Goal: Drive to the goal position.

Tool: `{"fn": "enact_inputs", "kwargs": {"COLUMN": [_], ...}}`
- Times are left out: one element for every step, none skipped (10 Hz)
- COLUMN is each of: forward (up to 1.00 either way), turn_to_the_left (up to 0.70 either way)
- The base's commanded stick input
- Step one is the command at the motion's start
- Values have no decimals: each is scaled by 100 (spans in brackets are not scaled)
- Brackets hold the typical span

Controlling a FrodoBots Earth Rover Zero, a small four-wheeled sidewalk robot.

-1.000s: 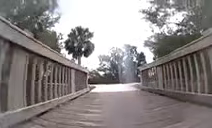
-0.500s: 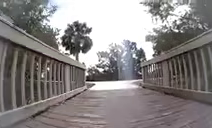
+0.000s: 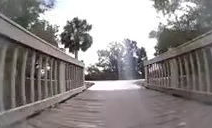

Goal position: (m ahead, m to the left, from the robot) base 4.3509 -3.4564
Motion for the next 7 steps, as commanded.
{"fn": "enact_inputs", "kwargs": {"forward": [60,60,60,60,60,60,53], "turn_to_the_left": [0,0,0,0,0,0,0]}}
